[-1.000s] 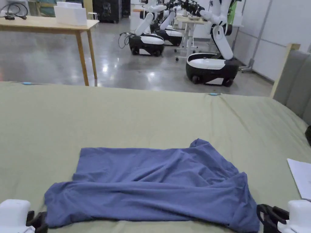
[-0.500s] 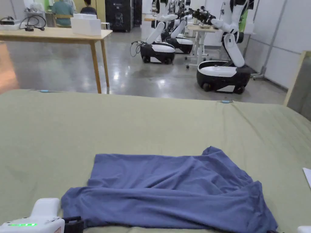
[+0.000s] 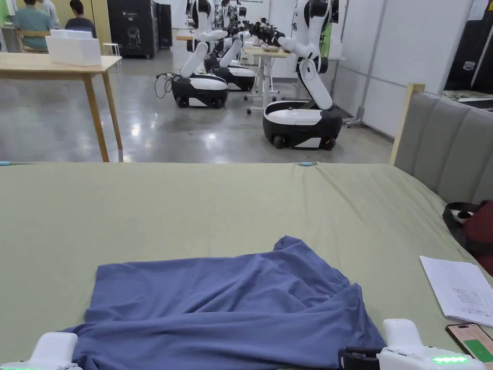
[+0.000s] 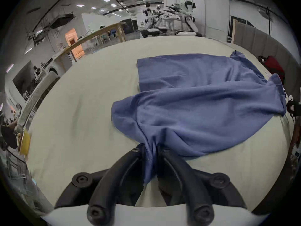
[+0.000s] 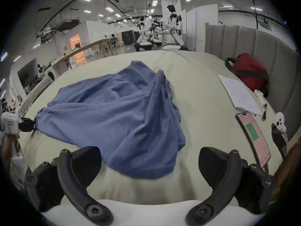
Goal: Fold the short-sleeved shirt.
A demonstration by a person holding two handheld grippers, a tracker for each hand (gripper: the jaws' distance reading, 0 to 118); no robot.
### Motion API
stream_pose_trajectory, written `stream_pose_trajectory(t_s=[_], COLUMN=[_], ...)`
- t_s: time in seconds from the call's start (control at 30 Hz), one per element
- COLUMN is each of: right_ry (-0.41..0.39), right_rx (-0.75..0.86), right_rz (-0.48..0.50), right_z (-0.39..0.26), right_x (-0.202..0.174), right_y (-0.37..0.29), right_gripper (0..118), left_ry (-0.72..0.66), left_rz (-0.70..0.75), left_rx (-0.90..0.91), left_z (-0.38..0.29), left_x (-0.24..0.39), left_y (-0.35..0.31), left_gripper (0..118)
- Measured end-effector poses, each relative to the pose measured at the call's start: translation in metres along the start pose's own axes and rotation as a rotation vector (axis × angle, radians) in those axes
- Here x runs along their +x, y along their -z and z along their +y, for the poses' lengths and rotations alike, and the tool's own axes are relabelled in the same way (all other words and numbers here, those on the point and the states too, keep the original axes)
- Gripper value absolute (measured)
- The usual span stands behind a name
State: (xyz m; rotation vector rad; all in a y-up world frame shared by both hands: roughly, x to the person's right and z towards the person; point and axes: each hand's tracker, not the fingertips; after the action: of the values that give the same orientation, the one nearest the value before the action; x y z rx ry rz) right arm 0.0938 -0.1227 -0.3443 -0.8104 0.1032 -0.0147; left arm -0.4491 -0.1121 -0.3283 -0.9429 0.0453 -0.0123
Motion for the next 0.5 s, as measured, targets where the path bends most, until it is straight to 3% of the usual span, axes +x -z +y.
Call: stream_pose_trajectory(t_s=[0.03, 0.07, 0.13, 0.23, 0.4, 0.5], right_ry=[0.006, 0.025, 0.036, 0.06, -0.018, -0.057], right_rx=[-0.037, -0.047, -0.039, -0.015, 0.026, 0.039], right_rz=[0.046, 0.086, 0.062, 0.111, 0.176, 0.21], right_z=[-0.001, -0.002, -0.003, 0.002, 0.016, 0.017], right_x=[-0.001, 0.0, 0.0, 0.007, 0.012, 0.017], right_y=[0.005, 0.009, 0.012, 0.0, -0.047, -0.077], right_gripper=[70, 43, 22, 15, 15, 15], left_ry=[0.014, 0.012, 0.02, 0.048, 0.081, 0.137], left_rz=[0.022, 0.019, 0.022, 0.077, 0.034, 0.044], left_rx=[0.009, 0.012, 0.026, 0.1, 0.137, 0.186], left_z=[-0.005, -0.004, 0.001, -0.003, 0.001, -0.012], left_x=[0.004, 0.001, -0.014, -0.013, -0.026, -0.003], left_y=[0.009, 0.013, 0.017, 0.004, -0.035, -0.083], left_gripper=[12, 11, 10, 7, 6, 6])
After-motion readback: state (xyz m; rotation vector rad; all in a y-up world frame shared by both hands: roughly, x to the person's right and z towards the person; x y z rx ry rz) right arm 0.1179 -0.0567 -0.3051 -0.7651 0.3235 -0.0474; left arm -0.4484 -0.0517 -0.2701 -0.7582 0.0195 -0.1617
